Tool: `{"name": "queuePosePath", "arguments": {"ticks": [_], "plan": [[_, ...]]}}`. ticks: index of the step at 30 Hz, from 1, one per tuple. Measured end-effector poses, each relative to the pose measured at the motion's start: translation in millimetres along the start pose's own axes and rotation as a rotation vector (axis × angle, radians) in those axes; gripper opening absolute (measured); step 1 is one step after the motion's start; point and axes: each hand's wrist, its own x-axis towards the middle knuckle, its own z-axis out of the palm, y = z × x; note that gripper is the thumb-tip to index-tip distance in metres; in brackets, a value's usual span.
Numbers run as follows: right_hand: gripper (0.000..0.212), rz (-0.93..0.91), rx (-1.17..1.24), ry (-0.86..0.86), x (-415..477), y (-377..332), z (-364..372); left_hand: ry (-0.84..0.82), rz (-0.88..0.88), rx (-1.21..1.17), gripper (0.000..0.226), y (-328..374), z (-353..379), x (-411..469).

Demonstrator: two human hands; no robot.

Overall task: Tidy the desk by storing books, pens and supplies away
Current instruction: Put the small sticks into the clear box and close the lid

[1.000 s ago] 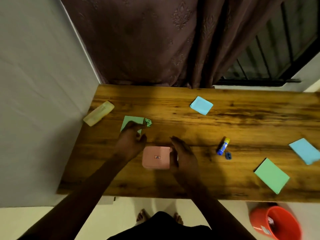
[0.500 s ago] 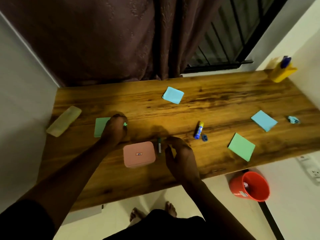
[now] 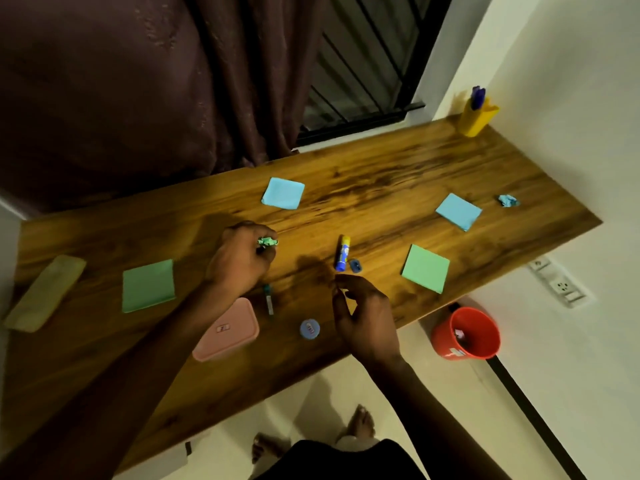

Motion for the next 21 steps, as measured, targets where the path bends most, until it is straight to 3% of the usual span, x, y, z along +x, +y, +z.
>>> {"name": "queuePosePath", "arguments": {"ticks": [9, 21], "plan": [[0.025, 0.068, 0.045, 0.075, 28.5, 65.7, -95.4, -0.059, 0.127, -0.117, 0.02, 116.9, 59.6, 14.1], [0.028, 0.089, 0.014, 0.157, 77.3, 182.2, -220.2, -0.083, 0.154, -0.127, 0.022, 249.4, 170.5, 45.3]]}}
